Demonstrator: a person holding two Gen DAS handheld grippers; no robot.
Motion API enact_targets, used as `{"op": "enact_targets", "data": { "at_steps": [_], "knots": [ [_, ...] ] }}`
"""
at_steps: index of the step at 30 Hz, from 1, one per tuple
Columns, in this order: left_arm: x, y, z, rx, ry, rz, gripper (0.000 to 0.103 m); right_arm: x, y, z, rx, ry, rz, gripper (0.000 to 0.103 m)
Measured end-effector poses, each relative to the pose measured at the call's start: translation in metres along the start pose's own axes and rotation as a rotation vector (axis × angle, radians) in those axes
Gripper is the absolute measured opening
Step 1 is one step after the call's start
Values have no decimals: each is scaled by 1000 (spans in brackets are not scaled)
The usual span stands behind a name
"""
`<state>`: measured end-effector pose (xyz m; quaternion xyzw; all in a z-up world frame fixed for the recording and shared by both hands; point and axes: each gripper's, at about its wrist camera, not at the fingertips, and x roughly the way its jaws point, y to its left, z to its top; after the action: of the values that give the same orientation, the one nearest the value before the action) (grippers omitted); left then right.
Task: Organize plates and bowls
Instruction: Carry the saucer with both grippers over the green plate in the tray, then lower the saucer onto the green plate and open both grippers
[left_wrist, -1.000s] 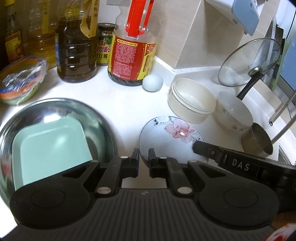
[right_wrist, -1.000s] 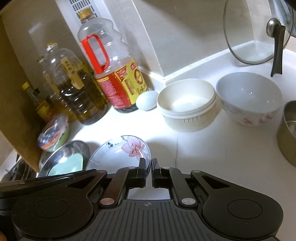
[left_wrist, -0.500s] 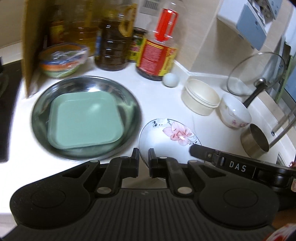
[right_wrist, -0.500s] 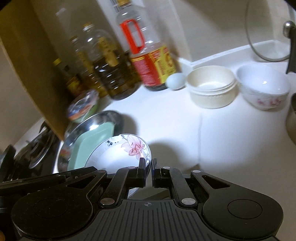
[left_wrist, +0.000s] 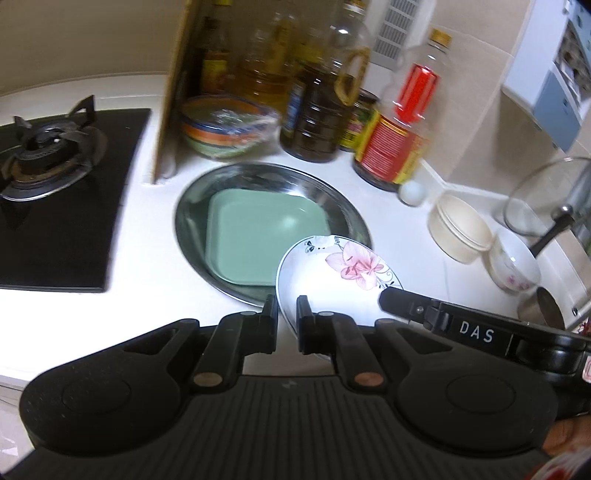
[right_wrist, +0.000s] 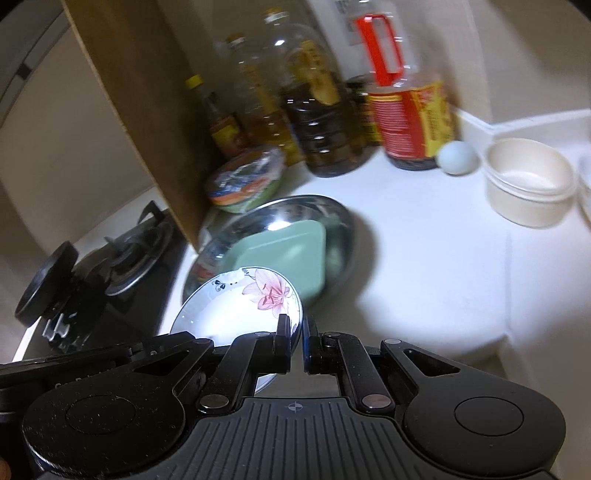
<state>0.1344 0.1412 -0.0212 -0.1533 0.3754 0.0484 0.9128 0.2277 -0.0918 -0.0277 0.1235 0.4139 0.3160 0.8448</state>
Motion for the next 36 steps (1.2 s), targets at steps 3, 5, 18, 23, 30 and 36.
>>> {"op": "enact_targets", "data": {
  "at_steps": [3, 5, 18, 23, 30, 36],
  "knots": [
    [2, 9, 6, -13, -9, 17, 9, 11, 7, 7, -19, 2, 16, 6],
    [7, 13, 13, -16, -13, 24, 9, 19, 10, 12, -28, 1, 23, 6],
    [60, 33, 50, -20, 15, 24, 9, 73, 6, 45, -20, 9, -1, 6],
    [82, 39, 57, -9, 49, 13, 9, 93, -3, 49, 5, 35, -23, 6],
    [106, 47, 62, 2, 95, -7, 9, 112, -10, 51, 36, 68, -58, 6],
    [116, 54, 62, 7, 120, -25, 9, 122, -11, 51, 52, 83, -79, 6]
  ]
}}
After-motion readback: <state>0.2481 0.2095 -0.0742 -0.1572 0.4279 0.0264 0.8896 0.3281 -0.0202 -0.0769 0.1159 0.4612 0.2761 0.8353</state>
